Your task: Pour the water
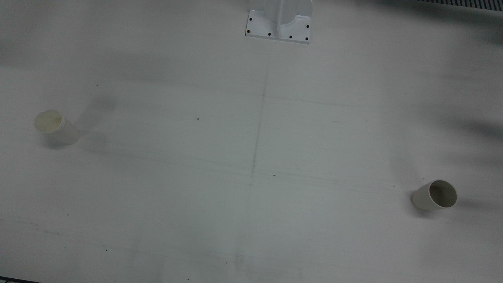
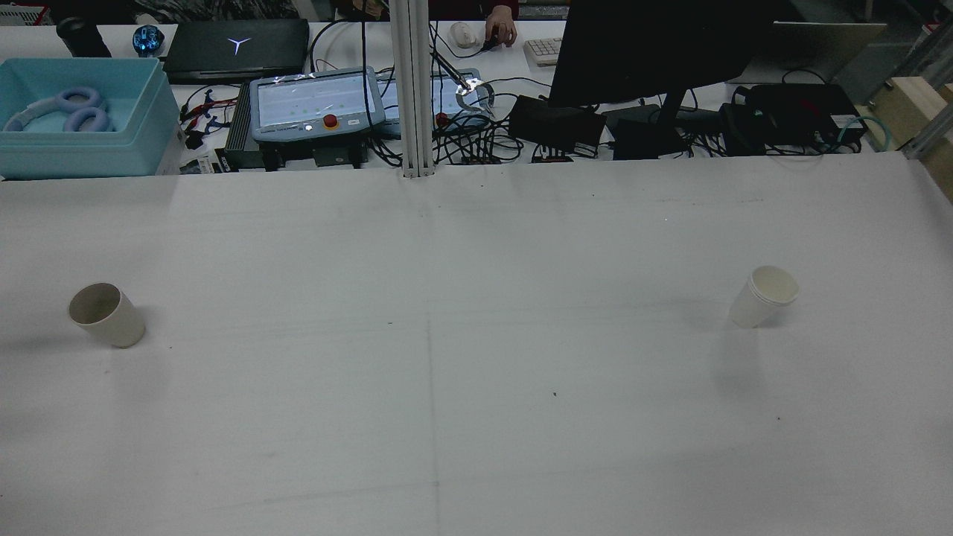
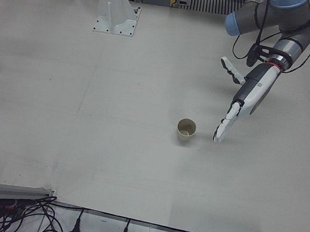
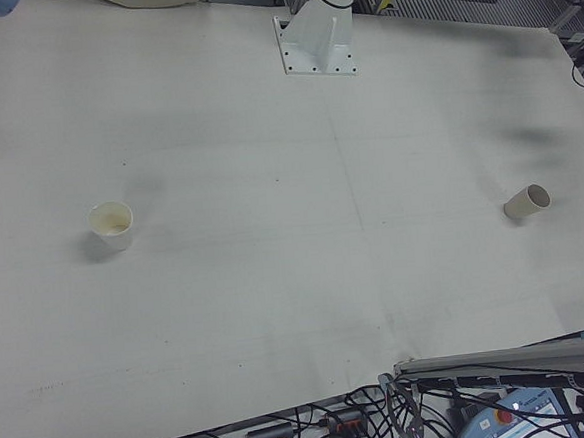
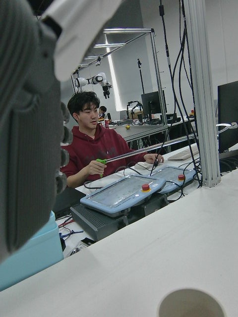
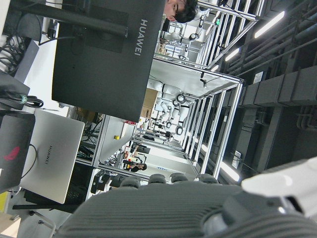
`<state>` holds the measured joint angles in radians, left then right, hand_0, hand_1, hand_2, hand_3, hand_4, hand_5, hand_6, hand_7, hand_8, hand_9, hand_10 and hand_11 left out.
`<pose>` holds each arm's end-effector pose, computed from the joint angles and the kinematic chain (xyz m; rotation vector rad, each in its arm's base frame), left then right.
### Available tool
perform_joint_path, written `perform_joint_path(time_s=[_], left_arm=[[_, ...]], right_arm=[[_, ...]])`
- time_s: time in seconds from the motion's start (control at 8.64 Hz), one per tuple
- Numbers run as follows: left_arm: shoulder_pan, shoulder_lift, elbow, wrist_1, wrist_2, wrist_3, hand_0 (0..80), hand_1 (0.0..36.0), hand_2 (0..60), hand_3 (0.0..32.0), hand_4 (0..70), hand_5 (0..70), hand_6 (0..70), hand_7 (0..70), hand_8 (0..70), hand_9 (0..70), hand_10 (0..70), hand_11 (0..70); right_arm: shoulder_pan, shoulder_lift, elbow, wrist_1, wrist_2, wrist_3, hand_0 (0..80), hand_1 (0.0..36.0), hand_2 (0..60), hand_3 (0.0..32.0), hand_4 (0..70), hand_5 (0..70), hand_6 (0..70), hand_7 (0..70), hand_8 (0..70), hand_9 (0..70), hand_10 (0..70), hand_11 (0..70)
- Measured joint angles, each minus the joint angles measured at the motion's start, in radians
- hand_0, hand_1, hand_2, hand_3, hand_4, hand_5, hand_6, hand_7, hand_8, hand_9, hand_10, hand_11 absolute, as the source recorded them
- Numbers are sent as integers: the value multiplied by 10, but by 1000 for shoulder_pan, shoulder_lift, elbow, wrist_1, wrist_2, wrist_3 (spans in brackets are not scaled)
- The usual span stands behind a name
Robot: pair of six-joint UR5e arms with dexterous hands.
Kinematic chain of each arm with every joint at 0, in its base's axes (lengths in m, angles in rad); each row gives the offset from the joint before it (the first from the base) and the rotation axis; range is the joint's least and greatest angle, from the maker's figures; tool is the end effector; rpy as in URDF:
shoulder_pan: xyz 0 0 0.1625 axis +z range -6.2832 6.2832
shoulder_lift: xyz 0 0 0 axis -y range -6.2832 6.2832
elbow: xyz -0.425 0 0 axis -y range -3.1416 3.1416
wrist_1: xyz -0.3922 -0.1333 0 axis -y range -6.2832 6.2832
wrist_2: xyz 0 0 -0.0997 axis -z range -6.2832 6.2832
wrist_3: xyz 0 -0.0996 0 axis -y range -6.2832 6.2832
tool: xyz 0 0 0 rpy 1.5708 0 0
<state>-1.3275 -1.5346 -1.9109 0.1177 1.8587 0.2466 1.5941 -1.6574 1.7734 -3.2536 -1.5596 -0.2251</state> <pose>0.0116 -0.4826 0.5502 -0.2446 2.0636 -1.5872 0.1449 -0.4495 0.6398 0.2764 -2.1175 2.1173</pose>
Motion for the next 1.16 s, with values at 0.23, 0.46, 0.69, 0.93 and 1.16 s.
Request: perform_joint_path(time_s=[0.23,0.46,0.69,0.93,1.16], left_arm=[[-1,2,12,-25,4,0,116,43,19,0,0,0,0,0,0,0,0,0],[-3,8,34,-64,11,-2,130,49,30,0,0,0,0,0,0,0,0,0],[-15,10,37,-76,15,-4,125,48,30,0,0,0,0,0,0,0,0,0],[-19,10,42,-76,16,-5,265,87,74,0,0,0,0,0,0,0,0,0],[-15,-5,44,-73,22,-2,436,156,100,0,0,0,0,0,0,0,0,0]], right_arm=[[-32,-18,-2,0,0,-15,0,21,200,0,0,0,0,0,0,0,0,0],[-43,-23,-4,0,0,-21,0,67,257,0,0,0,0,0,0,0,0,0],[-47,-16,3,-1,1,-22,20,91,278,0,0,0,0,0,0,0,0,0],[-91,-11,13,-5,1,-28,96,107,283,0,0,0,0,0,0,0,0,0],[-116,-3,16,-8,1,-79,84,103,274,0,0,0,0,0,0,0,0,0]])
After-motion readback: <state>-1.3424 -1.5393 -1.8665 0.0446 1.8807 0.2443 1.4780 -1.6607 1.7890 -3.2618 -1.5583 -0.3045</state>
